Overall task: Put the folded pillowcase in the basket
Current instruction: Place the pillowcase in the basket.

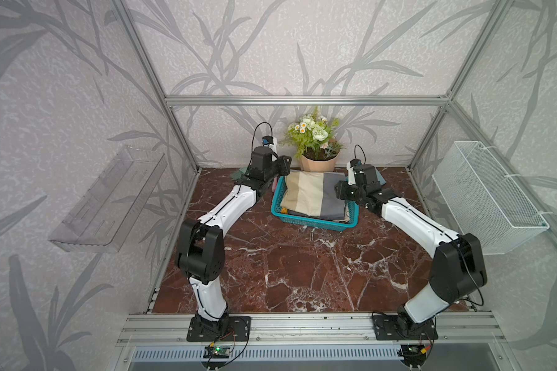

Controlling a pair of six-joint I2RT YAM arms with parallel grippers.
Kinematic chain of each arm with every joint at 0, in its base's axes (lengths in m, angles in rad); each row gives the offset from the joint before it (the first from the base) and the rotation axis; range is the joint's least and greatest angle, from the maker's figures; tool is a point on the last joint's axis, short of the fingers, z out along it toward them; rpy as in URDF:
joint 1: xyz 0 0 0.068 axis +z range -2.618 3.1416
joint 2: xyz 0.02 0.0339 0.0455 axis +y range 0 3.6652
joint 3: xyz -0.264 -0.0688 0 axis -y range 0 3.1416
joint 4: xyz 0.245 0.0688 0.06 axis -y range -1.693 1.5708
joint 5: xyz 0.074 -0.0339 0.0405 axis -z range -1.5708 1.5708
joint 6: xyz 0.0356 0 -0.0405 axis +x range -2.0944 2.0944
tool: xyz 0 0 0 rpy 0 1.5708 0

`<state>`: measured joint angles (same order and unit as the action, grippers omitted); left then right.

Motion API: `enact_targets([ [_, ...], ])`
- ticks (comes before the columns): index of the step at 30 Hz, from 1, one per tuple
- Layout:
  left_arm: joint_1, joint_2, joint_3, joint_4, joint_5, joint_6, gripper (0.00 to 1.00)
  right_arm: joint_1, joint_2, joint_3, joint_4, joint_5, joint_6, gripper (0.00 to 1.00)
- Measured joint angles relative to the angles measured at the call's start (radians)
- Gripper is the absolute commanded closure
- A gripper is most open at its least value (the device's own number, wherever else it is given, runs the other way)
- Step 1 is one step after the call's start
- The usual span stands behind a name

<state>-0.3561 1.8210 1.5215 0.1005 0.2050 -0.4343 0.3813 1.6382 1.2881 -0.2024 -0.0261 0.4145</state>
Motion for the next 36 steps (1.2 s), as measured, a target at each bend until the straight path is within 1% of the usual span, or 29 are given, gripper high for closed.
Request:
enact_targets([
  [2, -0.018, 0.014, 0.0, 0.02, 0.015, -0.011, 1.0, 0.002, 0.029, 0.016, 0.003, -0.005, 0.0, 1.0],
  [8, -0.053, 0.124, -0.034, 0.08, 0.035, -0.045, 1.0, -0.003, 0.237, 0.144, 0.003, -0.031, 0.002, 1.0],
  [13, -0.05, 0.224, -0.067, 0.08, 0.028, -0.048, 1.0, -0.003, 0.352, 0.158, -0.01, -0.034, 0.002, 1.0],
  [17, -0.04, 0.269, -0.079, 0.08, 0.004, -0.045, 1.0, -0.004, 0.384, 0.154, -0.009, -0.026, 0.003, 1.0],
  [22, -0.031, 0.281, -0.098, 0.104, -0.002, -0.046, 1.0, -0.005, 0.383, 0.12, 0.016, -0.018, 0.003, 0.99],
  [25, -0.031, 0.281, -0.105, 0.117, -0.001, -0.045, 1.0, -0.008, 0.382, 0.101, 0.024, -0.018, 0.0, 0.93],
  [26, -0.031, 0.281, -0.105, 0.118, 0.0, -0.044, 0.97, -0.008, 0.381, 0.101, 0.024, -0.018, -0.001, 0.88],
  [27, -0.031, 0.281, -0.105, 0.118, 0.0, -0.043, 0.91, -0.009, 0.376, 0.1, 0.024, -0.019, -0.003, 0.79],
  [28, -0.031, 0.28, -0.106, 0.118, 0.002, -0.04, 0.81, -0.009, 0.37, 0.099, 0.023, -0.02, -0.002, 0.68],
  [29, -0.031, 0.277, -0.108, 0.118, 0.003, -0.033, 0.69, -0.009, 0.361, 0.098, 0.02, -0.024, -0.002, 0.6],
  [30, -0.031, 0.27, -0.111, 0.114, 0.005, -0.028, 0.51, -0.008, 0.346, 0.096, 0.017, -0.027, -0.007, 0.53],
  [31, -0.029, 0.259, -0.116, 0.105, 0.001, -0.022, 0.4, -0.008, 0.325, 0.091, 0.015, -0.029, -0.015, 0.49],
  [32, -0.027, 0.245, -0.119, 0.094, 0.0, -0.016, 0.37, -0.007, 0.306, 0.085, 0.014, -0.028, -0.021, 0.44],
  [33, -0.023, 0.224, -0.122, 0.079, -0.007, -0.008, 0.32, -0.006, 0.275, 0.074, 0.016, -0.027, -0.024, 0.31],
  [34, -0.018, 0.196, -0.125, 0.067, -0.013, -0.002, 0.23, -0.002, 0.239, 0.06, 0.02, -0.026, -0.025, 0.13],
  [35, -0.016, 0.166, -0.128, 0.053, -0.027, 0.017, 0.12, 0.003, 0.202, 0.045, 0.023, -0.023, -0.039, 0.0],
  [36, -0.013, 0.124, -0.134, 0.038, -0.047, 0.032, 0.01, 0.006, 0.153, 0.024, 0.031, -0.012, -0.045, 0.01],
])
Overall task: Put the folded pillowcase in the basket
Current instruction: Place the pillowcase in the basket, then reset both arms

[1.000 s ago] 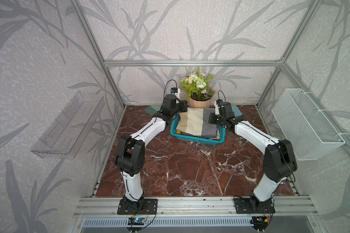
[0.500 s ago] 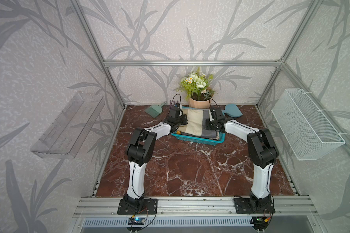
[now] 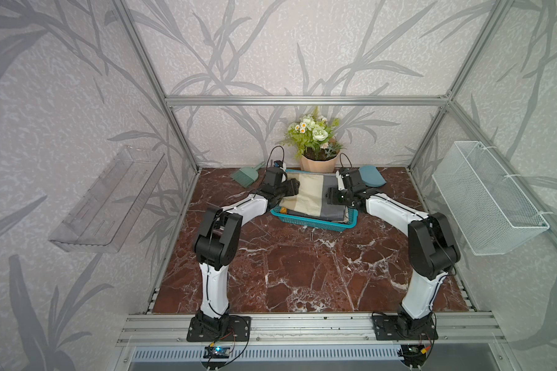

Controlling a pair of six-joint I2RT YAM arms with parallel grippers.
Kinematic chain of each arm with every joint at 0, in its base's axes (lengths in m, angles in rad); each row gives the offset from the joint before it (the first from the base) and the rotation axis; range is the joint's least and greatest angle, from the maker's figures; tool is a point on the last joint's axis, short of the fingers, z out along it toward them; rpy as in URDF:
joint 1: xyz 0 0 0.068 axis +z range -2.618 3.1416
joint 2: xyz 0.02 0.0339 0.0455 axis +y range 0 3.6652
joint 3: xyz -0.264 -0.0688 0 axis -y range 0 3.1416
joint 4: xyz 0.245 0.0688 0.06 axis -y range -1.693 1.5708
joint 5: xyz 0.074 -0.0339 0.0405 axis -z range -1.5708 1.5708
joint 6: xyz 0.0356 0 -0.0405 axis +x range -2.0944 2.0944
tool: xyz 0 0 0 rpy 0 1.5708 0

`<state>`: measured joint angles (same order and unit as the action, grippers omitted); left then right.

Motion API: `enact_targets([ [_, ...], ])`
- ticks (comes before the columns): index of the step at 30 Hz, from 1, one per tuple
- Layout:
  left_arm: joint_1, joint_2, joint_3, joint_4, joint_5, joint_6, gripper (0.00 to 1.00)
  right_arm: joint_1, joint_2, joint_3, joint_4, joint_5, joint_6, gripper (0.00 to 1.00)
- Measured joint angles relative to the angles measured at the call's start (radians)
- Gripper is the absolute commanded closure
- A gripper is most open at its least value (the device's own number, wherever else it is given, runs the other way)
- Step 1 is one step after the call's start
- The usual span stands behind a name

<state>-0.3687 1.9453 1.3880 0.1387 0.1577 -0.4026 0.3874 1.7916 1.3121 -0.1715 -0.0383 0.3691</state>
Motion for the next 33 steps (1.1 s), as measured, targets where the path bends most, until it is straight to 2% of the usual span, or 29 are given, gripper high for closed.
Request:
enact_targets([
  [3, 0.005, -0.147, -0.033, -0.021, -0.082, 0.038, 0.0, 0.022, -0.164, -0.082, 0.048, 0.022, -0.032, 0.01],
  [7, 0.016, -0.387, -0.146, 0.004, -0.257, 0.114, 0.0, 0.045, -0.417, -0.227, 0.122, 0.071, -0.068, 0.01],
  [10, 0.039, -0.522, -0.257, 0.043, -0.354, 0.168, 0.0, 0.017, -0.548, -0.306, 0.125, 0.113, -0.087, 0.01],
  [13, 0.085, -0.59, -0.378, 0.084, -0.426, 0.215, 0.0, -0.042, -0.613, -0.373, 0.122, 0.142, -0.094, 0.01],
  [21, 0.222, -0.601, -0.65, 0.144, -0.535, 0.263, 0.0, -0.153, -0.602, -0.487, 0.084, 0.238, -0.084, 0.01],
  [28, 0.24, -0.576, -0.756, 0.276, -0.574, 0.264, 0.0, -0.224, -0.555, -0.577, 0.112, 0.342, -0.078, 0.01],
  [33, 0.241, -0.511, -0.792, 0.357, -0.606, 0.264, 0.0, -0.262, -0.489, -0.612, 0.191, 0.404, -0.13, 0.01],
])
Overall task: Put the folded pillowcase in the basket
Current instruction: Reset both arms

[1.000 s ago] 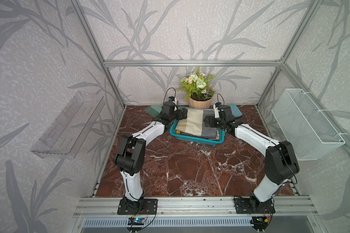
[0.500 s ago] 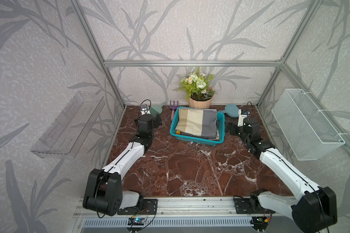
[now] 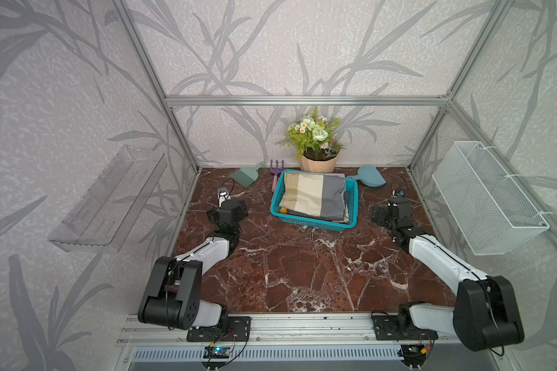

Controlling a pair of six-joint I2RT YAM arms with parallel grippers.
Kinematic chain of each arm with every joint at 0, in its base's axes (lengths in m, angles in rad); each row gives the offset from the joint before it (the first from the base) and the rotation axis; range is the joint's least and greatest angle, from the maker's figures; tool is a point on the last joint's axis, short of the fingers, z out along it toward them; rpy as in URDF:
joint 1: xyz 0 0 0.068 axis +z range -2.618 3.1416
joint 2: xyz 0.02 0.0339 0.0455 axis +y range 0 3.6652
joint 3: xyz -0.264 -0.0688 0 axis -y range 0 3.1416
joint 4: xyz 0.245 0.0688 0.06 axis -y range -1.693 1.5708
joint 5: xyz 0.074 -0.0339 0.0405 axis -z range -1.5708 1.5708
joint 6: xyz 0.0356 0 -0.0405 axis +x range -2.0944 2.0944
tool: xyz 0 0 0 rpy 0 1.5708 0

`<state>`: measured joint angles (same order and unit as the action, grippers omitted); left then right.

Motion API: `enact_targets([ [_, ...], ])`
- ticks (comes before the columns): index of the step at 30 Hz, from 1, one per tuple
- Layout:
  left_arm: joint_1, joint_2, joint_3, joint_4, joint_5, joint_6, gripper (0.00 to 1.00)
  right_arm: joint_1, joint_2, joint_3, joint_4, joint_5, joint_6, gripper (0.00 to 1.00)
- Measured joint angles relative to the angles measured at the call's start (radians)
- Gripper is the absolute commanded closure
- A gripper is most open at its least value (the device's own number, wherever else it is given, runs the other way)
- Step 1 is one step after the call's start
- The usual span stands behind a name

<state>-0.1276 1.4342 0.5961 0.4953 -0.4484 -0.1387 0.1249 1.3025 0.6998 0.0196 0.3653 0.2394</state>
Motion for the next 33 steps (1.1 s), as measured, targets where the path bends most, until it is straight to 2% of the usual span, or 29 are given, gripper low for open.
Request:
enact_targets([
  [8, 0.013, 0.055, -0.098, 0.138, -0.026, 0.011, 0.0, -0.002, 0.082, -0.259, 0.47, 0.02, -0.178, 0.01],
  [15, 0.018, 0.056, -0.222, 0.366, -0.03, 0.055, 0.0, -0.002, 0.216, -0.284, 0.739, 0.018, -0.228, 0.01],
  [19, 0.024, 0.054, -0.312, 0.509, -0.022, 0.073, 0.0, -0.008, 0.237, -0.286, 0.795, 0.011, -0.23, 0.01],
  [27, 0.026, 0.055, -0.317, 0.599, 0.01, 0.092, 0.0, -0.05, 0.266, -0.351, 0.967, -0.05, -0.219, 0.01],
  [31, 0.033, 0.096, -0.366, 0.751, 0.038, 0.103, 0.0, -0.052, 0.288, -0.391, 1.006, -0.069, -0.218, 0.01],
  [33, 0.038, 0.105, -0.377, 0.732, 0.048, 0.103, 0.0, -0.052, 0.292, -0.391, 1.017, -0.072, -0.217, 0.01],
])
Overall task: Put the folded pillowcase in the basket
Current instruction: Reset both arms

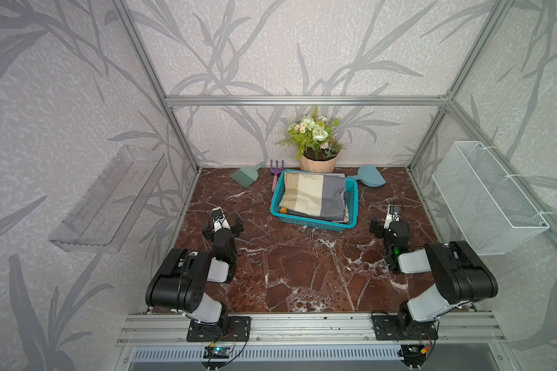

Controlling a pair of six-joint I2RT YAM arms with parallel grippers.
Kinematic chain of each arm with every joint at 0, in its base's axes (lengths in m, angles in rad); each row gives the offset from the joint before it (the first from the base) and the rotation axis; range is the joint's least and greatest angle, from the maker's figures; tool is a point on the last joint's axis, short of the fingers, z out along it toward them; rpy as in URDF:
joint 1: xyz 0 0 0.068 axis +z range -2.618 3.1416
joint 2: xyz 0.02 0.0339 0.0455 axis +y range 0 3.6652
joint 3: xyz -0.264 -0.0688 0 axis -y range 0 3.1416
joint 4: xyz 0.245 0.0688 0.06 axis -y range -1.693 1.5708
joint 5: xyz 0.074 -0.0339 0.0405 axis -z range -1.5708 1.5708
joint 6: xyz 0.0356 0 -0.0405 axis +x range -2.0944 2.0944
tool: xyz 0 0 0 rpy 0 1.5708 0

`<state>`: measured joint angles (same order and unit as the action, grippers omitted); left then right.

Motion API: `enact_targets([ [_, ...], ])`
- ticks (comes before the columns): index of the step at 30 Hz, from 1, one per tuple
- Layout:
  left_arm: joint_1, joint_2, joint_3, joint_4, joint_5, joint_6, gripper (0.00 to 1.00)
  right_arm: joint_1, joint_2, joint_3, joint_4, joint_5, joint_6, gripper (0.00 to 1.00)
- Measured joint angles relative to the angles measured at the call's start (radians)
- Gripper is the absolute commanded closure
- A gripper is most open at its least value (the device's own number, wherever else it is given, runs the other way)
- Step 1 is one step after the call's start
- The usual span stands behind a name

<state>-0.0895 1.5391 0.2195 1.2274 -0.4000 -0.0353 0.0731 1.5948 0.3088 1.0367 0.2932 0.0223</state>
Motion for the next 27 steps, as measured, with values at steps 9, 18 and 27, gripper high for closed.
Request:
enact_targets([
  [9, 0.006, 0.002, -0.005, 0.048, 0.029, 0.002, 0.0, 0.002, 0.001, 0.004, 0.018, 0.02, 0.006, 0.01],
  [18, 0.006, 0.0, -0.004, 0.037, 0.034, 0.002, 0.0, 0.003, 0.001, 0.005, 0.018, 0.021, 0.006, 0.01],
  [27, 0.006, 0.0, -0.004, 0.036, 0.035, 0.002, 0.0, 0.003, 0.001, 0.006, 0.018, 0.021, 0.006, 0.01],
])
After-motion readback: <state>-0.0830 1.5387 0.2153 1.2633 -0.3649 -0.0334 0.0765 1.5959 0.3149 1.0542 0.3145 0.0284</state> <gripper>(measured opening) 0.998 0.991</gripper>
